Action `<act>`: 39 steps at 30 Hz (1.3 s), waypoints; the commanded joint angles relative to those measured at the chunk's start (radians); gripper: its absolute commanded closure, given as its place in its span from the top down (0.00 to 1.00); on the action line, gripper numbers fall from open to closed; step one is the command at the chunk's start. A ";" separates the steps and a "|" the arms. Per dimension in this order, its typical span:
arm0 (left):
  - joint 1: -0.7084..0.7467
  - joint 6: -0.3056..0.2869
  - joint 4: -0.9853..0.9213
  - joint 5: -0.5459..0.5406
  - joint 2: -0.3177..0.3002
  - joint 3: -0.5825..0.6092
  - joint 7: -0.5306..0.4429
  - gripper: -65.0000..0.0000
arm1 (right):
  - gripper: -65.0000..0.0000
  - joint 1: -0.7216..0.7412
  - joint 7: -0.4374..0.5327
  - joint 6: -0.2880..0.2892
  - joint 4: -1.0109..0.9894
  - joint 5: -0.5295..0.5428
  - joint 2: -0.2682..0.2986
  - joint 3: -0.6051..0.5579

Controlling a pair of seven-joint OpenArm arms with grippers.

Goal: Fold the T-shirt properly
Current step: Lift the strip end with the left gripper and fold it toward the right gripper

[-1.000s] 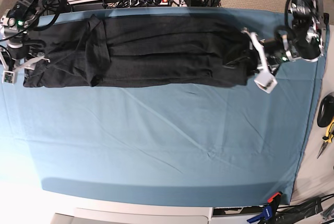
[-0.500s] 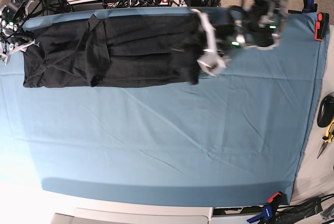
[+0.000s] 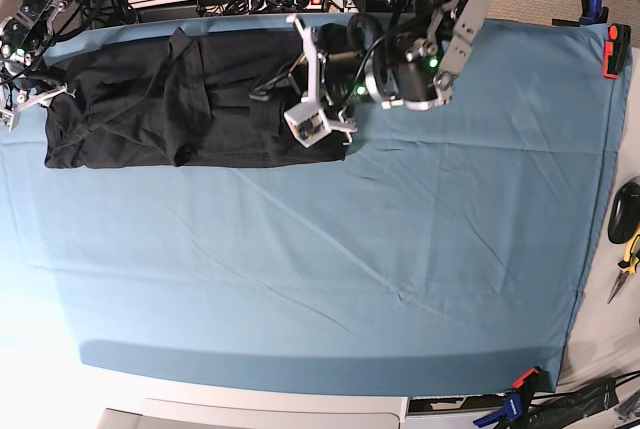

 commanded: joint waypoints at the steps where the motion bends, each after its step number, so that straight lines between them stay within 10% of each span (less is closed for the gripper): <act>1: -0.019 -0.007 -0.002 -0.018 0.016 0.002 -0.029 0.00 | 0.40 0.008 0.017 -0.003 0.012 0.006 0.023 0.005; 16: -0.078 -0.008 -0.130 -0.019 0.066 0.002 -0.029 0.00 | 0.40 0.008 0.018 -0.004 0.012 0.006 0.023 0.005; 24: -0.078 -0.008 -0.130 -0.018 0.132 0.002 -0.029 0.32 | 0.40 0.008 0.018 -0.004 0.012 0.006 0.023 0.005; 36: -0.095 -0.007 -0.130 0.050 0.158 0.002 -0.035 0.30 | 0.40 0.008 0.019 -0.004 0.012 0.006 0.023 0.005; 39: -0.119 0.007 -0.130 0.087 0.129 0.001 -0.028 0.05 | 0.40 0.008 0.019 -0.004 0.012 0.006 0.023 0.005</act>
